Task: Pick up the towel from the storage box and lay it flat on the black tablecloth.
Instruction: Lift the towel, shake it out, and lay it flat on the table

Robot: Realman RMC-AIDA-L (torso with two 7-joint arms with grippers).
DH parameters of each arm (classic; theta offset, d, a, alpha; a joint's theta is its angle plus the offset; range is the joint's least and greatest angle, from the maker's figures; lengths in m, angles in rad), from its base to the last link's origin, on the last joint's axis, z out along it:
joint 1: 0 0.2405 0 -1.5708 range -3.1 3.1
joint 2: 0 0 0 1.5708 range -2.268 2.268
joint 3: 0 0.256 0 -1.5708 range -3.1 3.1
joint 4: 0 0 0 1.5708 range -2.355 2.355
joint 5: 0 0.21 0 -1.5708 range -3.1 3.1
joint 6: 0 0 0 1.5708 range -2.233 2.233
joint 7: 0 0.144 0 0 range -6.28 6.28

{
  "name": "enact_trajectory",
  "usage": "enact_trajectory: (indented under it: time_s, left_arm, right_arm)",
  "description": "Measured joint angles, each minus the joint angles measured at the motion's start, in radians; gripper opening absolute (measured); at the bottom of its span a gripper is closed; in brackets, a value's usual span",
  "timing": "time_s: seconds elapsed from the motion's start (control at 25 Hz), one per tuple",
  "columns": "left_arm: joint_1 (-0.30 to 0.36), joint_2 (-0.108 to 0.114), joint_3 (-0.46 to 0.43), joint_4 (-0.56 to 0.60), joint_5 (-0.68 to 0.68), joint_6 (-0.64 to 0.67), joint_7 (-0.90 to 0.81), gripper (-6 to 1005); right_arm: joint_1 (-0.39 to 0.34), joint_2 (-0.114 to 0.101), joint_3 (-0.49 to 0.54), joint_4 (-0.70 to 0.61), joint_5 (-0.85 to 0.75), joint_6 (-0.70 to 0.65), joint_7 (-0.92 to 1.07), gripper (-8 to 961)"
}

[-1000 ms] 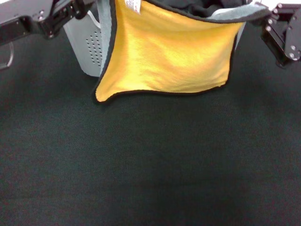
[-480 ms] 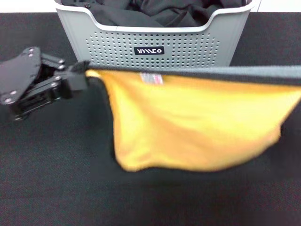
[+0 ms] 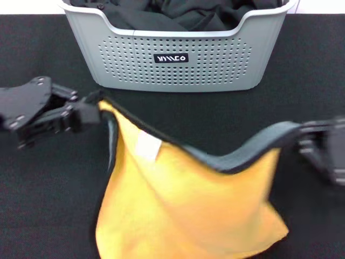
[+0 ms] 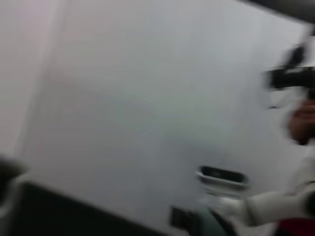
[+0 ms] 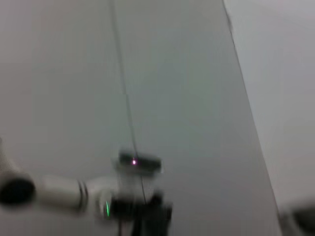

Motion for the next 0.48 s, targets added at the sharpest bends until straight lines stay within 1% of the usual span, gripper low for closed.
enact_trajectory:
  time_s: [0.08,0.12,0.16,0.2,0.32,0.48]
  left_arm:
    - [-0.035,-0.031,-0.113,-0.047,0.156,-0.06,0.004,75]
    - [-0.048,-0.044,-0.154,-0.055,0.232,-0.098,0.004,76]
    - [-0.067,-0.062,-0.2,-0.058,0.335,-0.167,0.002,77]
    - [-0.067,-0.062,-0.2,-0.058,0.335,-0.167,0.002,78]
    - [-0.083,-0.07,-0.227,-0.059,0.406,-0.232,-0.006,82]
    - [-0.087,-0.066,-0.231,-0.055,0.437,-0.298,-0.023,86]
  right_arm:
    - [0.052,0.004,-0.07,0.045,-0.011,0.122,-0.021,16]
    - [0.068,0.005,-0.094,0.055,-0.012,0.169,-0.032,16]
    - [0.089,0.007,-0.118,0.06,-0.01,0.226,-0.045,16]
    - [0.103,0.009,-0.128,0.061,-0.009,0.266,-0.051,16]
    - [0.122,0.011,-0.134,0.057,0.004,0.349,-0.056,16]
    - [0.135,0.009,-0.125,0.061,0.02,0.425,-0.056,16]
